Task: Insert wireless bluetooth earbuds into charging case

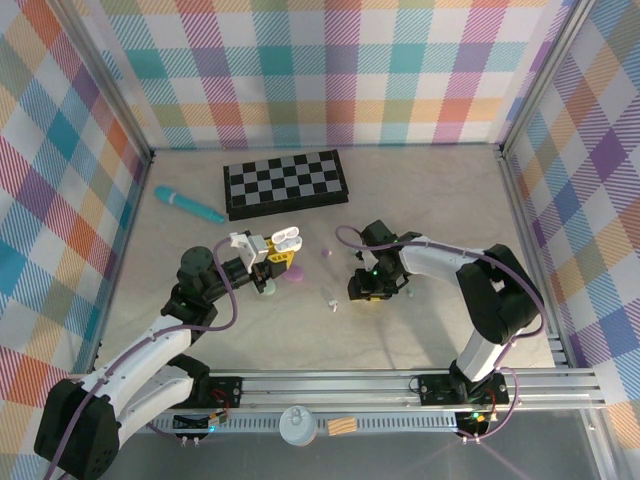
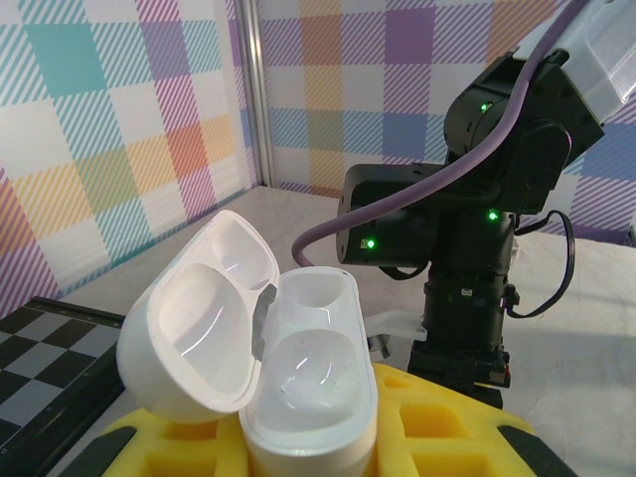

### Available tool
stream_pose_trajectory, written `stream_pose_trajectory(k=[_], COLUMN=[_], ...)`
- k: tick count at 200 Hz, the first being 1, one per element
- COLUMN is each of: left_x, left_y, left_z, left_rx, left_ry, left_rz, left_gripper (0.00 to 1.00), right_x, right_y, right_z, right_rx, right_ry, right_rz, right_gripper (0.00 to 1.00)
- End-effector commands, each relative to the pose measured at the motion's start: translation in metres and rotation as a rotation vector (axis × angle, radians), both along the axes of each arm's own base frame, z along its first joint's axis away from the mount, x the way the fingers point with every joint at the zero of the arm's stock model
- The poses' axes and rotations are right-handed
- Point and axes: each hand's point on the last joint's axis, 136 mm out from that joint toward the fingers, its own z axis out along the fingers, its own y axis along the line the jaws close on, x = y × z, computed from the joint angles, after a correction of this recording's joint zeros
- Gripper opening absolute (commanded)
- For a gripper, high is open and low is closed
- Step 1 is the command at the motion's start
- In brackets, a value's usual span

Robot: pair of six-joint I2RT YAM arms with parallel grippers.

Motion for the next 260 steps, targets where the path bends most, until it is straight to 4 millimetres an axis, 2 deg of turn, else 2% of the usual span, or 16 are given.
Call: stream_pose_trajectory(k=[1, 43, 87, 158, 212, 260], left_x=[-0.001, 0.0, -0.001, -0.002, -0.003, -0.003], left_y=[0.0, 0.0, -0.001, -0.002, -0.001, 0.0], left_z=[0.017, 0.017, 0.016, 0.015, 0.015, 0.015], left_rx=[-0.017, -0.016, -0.013, -0.002, 0.005, 0.007], left_ry=[-0.06, -0.059, -0.064, -0.06, -0.06, -0.065], left_rz=[-0.015, -0.015, -0.024, -0.028, -0.025, -0.024], left_gripper=[0.02, 0.02, 0.02, 0.02, 0.02, 0.03], right_x=[-0.005, -0.012, 0.001, 0.014, 0.011, 0.005], right_y=[0.01, 0.016, -0.008, 0.008, 0.01, 0.015], right_z=[0.011, 0.016, 0.021, 0.014, 0.001, 0.003], right_rx=[0.071, 0.112, -0.032, 0.014, 0.005, 0.053], right_ry=[0.028, 0.058, -0.032, 0.014, 0.055, 0.078], right_rz=[-0.016, -0.033, -0.044, 0.032, 0.071, 0.07], right_gripper=[0.45, 0.43, 0.44, 0.41, 0.4, 0.36])
